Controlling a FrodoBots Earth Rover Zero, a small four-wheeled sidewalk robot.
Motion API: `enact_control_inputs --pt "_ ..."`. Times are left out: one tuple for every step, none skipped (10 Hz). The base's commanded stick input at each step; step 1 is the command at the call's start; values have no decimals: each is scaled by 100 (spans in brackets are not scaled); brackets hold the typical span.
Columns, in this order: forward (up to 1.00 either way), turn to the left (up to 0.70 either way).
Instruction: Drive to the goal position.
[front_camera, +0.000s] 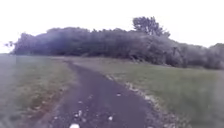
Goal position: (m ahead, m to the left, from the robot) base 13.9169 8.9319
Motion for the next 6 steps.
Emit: enact_control_inputs --pt "70 16" --pt "70 1" --pt "70 0" --pt "70 0" --pt "70 0" --pt "70 0"
